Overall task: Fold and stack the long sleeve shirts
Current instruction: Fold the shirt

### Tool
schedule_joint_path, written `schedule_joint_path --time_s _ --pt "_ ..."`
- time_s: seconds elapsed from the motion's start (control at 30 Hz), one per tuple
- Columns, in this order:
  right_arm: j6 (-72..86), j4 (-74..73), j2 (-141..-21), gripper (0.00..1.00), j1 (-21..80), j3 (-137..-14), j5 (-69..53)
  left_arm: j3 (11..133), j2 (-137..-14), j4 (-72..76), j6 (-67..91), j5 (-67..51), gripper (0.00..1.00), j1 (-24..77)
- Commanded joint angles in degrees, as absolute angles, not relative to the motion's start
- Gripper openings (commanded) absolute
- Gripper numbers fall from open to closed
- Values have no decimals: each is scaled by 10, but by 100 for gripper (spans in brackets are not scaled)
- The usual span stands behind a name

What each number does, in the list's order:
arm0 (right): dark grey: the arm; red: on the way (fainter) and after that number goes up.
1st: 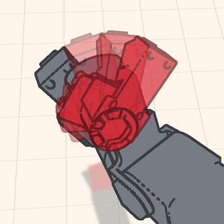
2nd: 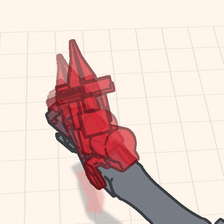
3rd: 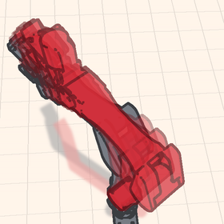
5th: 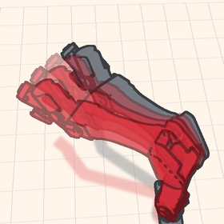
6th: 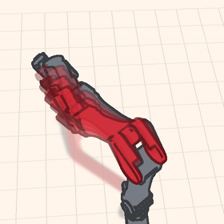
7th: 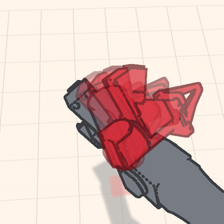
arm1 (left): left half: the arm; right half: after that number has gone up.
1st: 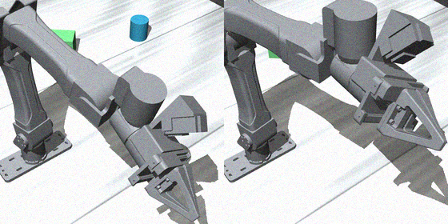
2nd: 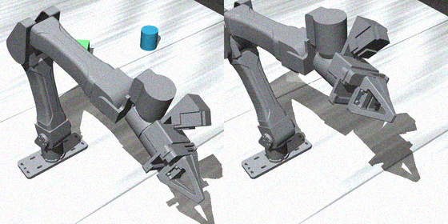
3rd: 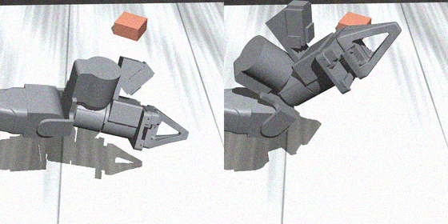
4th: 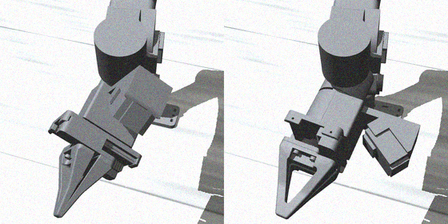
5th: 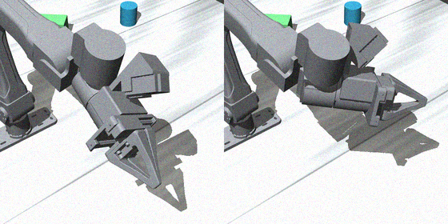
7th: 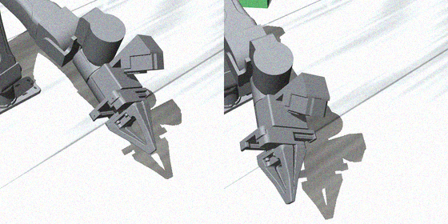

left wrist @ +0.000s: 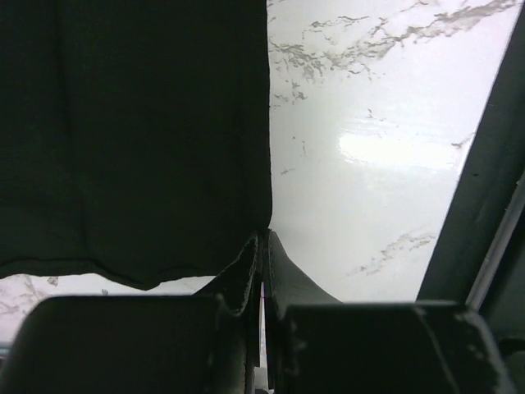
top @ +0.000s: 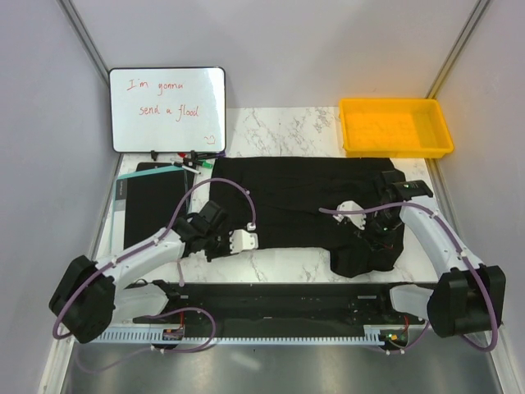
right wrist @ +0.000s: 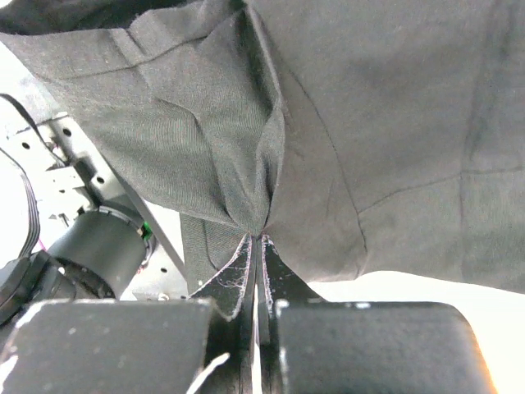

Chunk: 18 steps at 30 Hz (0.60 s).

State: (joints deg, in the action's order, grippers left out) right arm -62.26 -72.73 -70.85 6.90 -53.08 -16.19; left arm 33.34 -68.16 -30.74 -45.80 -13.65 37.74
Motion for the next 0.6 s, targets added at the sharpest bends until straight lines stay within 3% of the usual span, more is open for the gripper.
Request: schedule_joint_path --time_s 0.0,0.27,0.57 --pt "-642 -758 -685 0 68 -551 -144 358 -640 -378 -473 -159 2 373" --pt "-662 -758 -752 0 66 -660 -125 476 -672 -405 -479 -188 2 324" --pt "-723 -739 -924 0 62 -843 -98 635 -846 -374 -515 -193 2 239"
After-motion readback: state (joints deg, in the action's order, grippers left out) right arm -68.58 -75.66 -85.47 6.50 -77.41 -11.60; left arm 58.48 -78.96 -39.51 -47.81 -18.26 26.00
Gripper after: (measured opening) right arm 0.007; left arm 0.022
